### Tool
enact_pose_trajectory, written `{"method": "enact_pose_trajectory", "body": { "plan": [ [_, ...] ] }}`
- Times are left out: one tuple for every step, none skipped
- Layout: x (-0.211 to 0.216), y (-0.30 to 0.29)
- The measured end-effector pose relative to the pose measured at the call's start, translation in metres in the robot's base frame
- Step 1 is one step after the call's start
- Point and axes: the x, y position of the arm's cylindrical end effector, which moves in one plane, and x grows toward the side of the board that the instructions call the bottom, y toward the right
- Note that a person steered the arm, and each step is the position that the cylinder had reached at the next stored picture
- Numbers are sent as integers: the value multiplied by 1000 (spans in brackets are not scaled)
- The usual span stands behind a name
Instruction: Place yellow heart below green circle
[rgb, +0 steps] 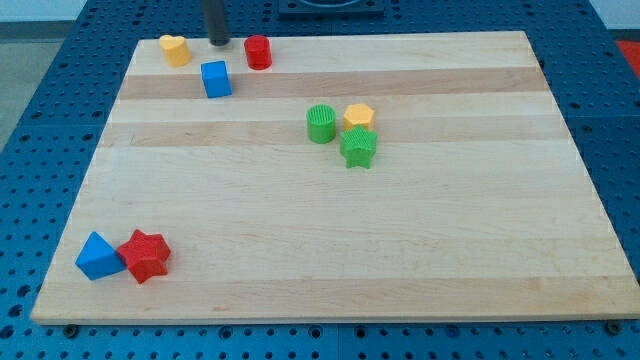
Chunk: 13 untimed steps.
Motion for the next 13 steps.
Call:
{"method": "enact_pose_trajectory", "body": {
  "plan": [
    [23,-70],
    [23,-88],
    [14,-86],
    [40,-76],
    [89,-50],
    [94,-46],
    [113,-45],
    [134,-45],
    [105,-45],
    [96,-74],
    [137,-93],
    [182,-36],
    [204,42]
  ]
}}
